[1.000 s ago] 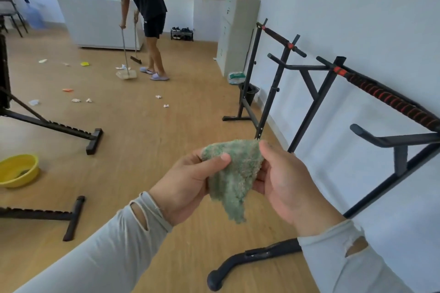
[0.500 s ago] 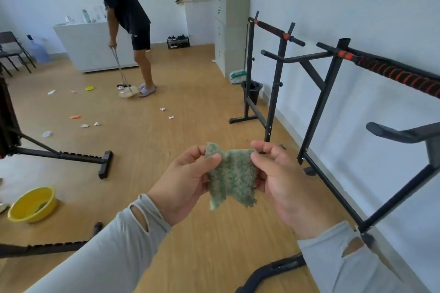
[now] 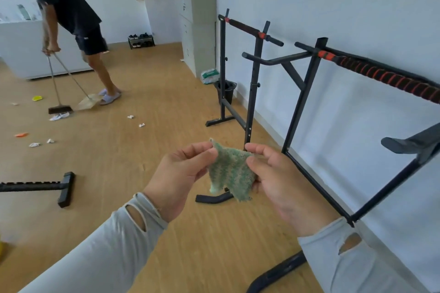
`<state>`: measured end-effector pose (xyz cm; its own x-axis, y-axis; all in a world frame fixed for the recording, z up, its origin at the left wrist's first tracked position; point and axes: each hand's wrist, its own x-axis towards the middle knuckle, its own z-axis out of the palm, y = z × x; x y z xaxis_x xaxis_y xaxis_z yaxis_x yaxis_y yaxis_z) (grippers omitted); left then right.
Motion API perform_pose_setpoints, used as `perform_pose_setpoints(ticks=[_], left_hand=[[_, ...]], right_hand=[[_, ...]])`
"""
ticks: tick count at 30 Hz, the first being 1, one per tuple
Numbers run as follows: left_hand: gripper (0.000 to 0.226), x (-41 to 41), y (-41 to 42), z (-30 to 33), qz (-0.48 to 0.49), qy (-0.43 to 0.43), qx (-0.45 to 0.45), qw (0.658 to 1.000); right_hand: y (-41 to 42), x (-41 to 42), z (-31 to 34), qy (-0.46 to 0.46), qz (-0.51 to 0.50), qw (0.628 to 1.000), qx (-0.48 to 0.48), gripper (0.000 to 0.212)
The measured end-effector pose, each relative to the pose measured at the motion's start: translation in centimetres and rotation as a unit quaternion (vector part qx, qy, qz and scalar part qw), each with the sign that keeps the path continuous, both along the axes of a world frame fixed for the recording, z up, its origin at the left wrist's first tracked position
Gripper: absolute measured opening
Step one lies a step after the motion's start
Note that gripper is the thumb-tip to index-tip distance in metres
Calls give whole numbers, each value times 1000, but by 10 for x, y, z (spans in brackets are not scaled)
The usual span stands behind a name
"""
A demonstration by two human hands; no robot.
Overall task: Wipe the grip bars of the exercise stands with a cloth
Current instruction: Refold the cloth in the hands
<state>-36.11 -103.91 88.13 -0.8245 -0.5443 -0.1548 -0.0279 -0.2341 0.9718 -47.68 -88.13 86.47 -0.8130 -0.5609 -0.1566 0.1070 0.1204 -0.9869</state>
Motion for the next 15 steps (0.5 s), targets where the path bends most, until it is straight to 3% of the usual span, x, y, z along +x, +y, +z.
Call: perform_pose_setpoints(ticks=[4,11,15], left_hand=[[29,-22,-47,-9,10,-29,-117,993],[49,-41,-135,-13,-20,17,-40,999],[56,-47,-170,-17,-78,16,-68,995]], right_hand=[[-47,-4,2,43,-23,998,28,28],[-127,-7,9,68,-120,990,36,24],[-155,-12,12,62,-145,987,33,27]])
